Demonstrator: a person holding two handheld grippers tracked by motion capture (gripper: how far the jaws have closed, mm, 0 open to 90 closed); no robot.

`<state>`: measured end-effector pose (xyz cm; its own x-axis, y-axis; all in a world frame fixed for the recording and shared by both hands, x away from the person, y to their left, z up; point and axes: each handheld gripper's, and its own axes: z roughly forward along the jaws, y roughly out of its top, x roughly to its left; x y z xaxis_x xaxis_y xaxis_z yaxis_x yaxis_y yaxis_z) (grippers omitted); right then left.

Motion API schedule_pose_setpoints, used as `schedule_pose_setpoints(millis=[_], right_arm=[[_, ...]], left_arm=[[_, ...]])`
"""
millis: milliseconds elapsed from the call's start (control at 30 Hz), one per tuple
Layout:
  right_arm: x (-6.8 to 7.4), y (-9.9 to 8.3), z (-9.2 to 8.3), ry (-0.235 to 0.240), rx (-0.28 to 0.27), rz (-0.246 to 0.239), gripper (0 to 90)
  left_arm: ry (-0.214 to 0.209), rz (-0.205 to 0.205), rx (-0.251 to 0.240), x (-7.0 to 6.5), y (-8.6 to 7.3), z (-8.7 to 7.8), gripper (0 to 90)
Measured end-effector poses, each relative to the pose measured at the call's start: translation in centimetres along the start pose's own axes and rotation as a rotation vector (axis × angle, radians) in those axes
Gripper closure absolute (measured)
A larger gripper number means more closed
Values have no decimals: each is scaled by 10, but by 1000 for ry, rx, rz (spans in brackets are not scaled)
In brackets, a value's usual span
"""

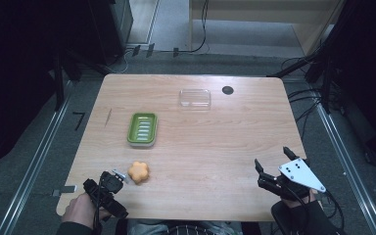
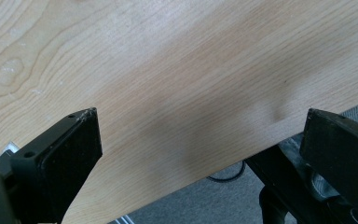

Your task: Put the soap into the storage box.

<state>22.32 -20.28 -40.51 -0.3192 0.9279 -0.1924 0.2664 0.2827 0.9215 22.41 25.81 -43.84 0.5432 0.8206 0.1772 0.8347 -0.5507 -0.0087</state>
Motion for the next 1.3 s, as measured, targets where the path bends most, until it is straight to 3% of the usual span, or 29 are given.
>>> schedule_pose_setpoints(millis=[167,767,1300], right_arm=[[0,0,0,0,1,-1,133],[1,0,0,2,2,-8,133],[0,0,0,3,2,-6,134]], left_arm=[[-6,7,18,0,1,1,0],[-15,17,11,2,7,1,0],[-37,39,-27,8,28,2,0]])
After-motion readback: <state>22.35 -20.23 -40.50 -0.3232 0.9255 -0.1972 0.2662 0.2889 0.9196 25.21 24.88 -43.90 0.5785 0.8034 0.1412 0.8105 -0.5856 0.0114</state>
